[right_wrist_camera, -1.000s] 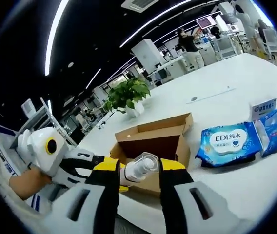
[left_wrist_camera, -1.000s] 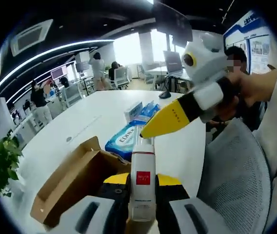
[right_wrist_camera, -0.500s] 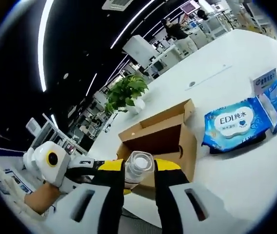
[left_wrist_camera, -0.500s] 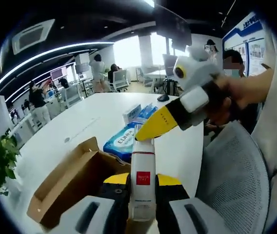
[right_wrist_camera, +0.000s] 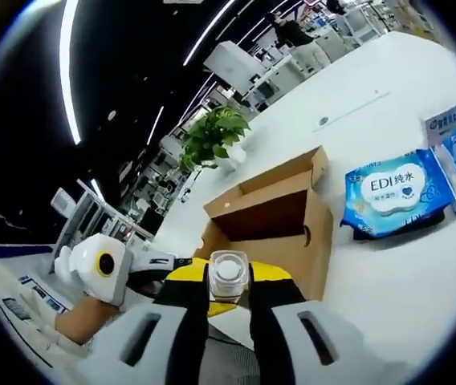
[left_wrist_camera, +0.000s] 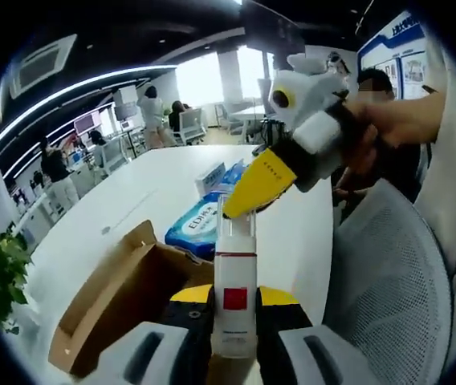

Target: Operate the shoe box by opening the lid, removing the specified soft item, and placing it in the target area until the item is outside and the box remains undamaged.

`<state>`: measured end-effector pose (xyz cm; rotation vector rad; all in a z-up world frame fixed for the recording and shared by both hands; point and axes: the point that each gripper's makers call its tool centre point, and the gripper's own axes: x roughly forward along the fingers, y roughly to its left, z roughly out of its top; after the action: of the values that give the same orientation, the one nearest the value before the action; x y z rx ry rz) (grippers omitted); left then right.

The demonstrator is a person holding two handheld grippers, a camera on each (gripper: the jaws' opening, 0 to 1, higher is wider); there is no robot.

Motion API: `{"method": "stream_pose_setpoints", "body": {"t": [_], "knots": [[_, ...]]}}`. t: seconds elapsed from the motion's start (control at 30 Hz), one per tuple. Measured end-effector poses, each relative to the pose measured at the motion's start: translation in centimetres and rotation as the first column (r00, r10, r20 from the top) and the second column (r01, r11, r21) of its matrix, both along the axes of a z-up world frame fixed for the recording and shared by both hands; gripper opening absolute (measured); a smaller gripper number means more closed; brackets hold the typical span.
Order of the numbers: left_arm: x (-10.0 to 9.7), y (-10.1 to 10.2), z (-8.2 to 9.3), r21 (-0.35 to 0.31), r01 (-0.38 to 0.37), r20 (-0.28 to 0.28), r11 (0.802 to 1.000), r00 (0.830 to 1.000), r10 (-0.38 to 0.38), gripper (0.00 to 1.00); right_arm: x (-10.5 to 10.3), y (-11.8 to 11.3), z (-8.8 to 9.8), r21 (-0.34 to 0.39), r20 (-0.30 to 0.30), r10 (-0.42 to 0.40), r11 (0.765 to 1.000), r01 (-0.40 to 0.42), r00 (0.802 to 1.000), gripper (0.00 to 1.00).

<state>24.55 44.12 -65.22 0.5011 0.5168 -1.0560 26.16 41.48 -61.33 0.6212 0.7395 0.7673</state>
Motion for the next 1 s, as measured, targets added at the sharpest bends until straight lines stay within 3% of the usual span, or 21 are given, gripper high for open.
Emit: {"method": "stream_pose_setpoints", "body": {"t": [0.4, 0.53, 0.6, 0.77, 1.0], "knots": [[-0.1, -0.9, 0.4, -0.051, 0.015, 0.017, 0.999, 1.0, -0.015, 0.21, -0.2, -0.5, 1.0, -0.066, 0.066, 0.046, 0.997, -0.042, 0.997, 0.14], [-0.2, -1.1, 0.4, -0.041, 0.035, 0.03, 0.999, 0.999, -0.034, 0.32, 0.0, -0.8, 1.8, -0.058, 0.086, 0.049, 0.997, -0.044, 0.995, 0.14], [-0.2, -1.1, 0.5, -0.048, 0.036, 0.037, 0.998, 0.999, -0.034, 0.29, 0.2, -0.9, 1.8, -0.065, 0.091, 0.048, 0.997, -0.042, 0.995, 0.14], [0.0, -0.8, 0.5, -0.052, 0.023, 0.033, 0.998, 0.999, -0.022, 0.34, 0.5, -1.4, 2.0, -0.093, 0.119, 0.061, 0.994, -0.05, 0.991, 0.14], [0.2, 1.0, 0.4, -0.086, -0.031, -0.02, 0.996, 0.999, 0.029, 0.47, 1.3, -2.4, 2.5, -0.198, 0.2, 0.15, 0.974, -0.11, 0.968, 0.15]]}}
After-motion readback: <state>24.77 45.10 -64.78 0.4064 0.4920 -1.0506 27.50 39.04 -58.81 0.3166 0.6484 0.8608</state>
